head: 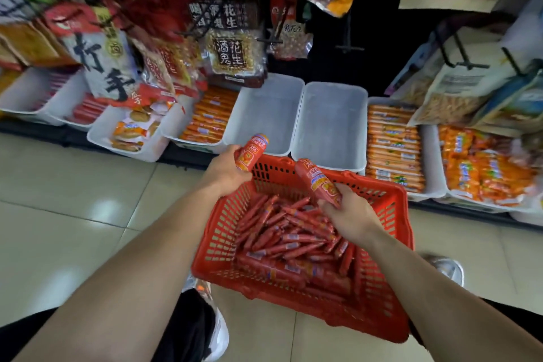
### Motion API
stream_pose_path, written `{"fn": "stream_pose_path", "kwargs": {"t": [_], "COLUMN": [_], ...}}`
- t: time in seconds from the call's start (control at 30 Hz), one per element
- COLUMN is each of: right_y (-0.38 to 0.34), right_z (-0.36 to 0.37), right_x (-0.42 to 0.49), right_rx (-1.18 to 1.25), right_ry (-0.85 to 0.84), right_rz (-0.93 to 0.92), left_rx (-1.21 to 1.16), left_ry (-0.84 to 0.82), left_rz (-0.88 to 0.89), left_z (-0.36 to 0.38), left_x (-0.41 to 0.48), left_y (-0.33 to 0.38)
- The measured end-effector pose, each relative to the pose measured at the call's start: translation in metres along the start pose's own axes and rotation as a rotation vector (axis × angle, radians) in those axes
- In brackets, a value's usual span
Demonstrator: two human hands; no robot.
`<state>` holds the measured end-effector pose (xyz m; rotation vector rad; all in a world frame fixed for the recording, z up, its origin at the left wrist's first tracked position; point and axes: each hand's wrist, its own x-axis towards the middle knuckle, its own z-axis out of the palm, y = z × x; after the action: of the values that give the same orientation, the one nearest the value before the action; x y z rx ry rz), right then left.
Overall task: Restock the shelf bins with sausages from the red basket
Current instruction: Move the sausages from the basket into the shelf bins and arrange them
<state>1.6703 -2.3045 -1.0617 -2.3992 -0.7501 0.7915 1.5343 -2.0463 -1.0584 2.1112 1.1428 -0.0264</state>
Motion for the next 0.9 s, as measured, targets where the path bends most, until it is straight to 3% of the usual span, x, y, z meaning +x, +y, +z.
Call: {"fn": "stream_pose_path", "kwargs": {"t": [0.3, 0.57, 0.9], "right_y": [-0.026, -0.090, -0.061], "right_z": [0.036, 0.067, 0.053], "right_x": [0.097, 0.183, 0.109], "right_rx": [0.134, 0.137, -0.050], "right_ry": [0.173, 0.238, 0.150], "right_rz": [-0.080, -0.040, -0.133], "left_rx": [-0.067, -0.038, -0.047], "left_ry": [0.128, 0.212, 0.197], "left_rz": [0.012, 0.054, 0.049], "left_z": [0.007, 0.012, 0.000], "left_x": [0.128, 0.134, 0.074], "left_y": [0.008, -0.034, -0.028]}}
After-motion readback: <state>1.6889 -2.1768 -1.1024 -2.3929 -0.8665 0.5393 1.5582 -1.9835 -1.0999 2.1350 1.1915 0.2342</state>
